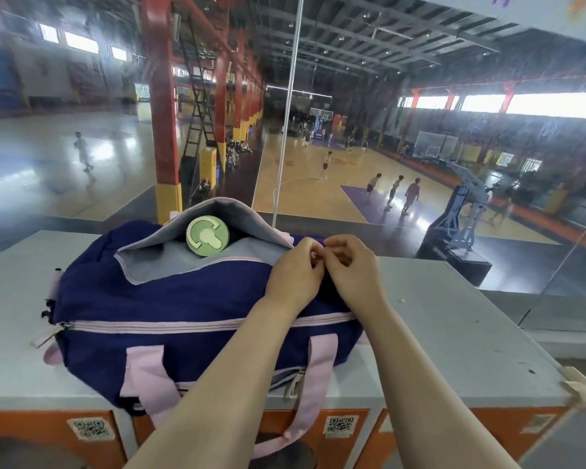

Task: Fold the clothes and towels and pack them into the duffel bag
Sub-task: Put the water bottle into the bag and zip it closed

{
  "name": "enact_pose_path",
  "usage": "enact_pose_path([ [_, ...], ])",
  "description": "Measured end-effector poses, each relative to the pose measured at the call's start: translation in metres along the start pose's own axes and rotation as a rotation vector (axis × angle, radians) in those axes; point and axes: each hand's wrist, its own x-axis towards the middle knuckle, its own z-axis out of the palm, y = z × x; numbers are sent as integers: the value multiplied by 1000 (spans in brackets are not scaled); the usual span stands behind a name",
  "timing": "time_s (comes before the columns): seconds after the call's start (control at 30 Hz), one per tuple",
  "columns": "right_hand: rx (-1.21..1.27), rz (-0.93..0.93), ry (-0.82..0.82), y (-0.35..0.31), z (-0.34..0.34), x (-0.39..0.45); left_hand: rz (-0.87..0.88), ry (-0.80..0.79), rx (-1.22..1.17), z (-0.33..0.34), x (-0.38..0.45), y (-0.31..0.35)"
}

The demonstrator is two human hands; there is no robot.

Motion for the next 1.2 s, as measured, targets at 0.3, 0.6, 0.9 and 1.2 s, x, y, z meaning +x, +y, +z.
enact_pose_path([
  [0.3, -670, -17, -116, 11, -1, 3, -71, 89, -156, -5, -3, 1],
  [0.6, -696, -25, -45, 20, -9, 6, -282, 101, -211, -37, -6, -12],
  [0.9, -782, 16, -21, 11, -4, 0, -378, 181, -132, -99, -27, -35],
  [1.2, -841, 14, 14, 4, 0, -2, -301, 369, 107, -135, -46, -57],
])
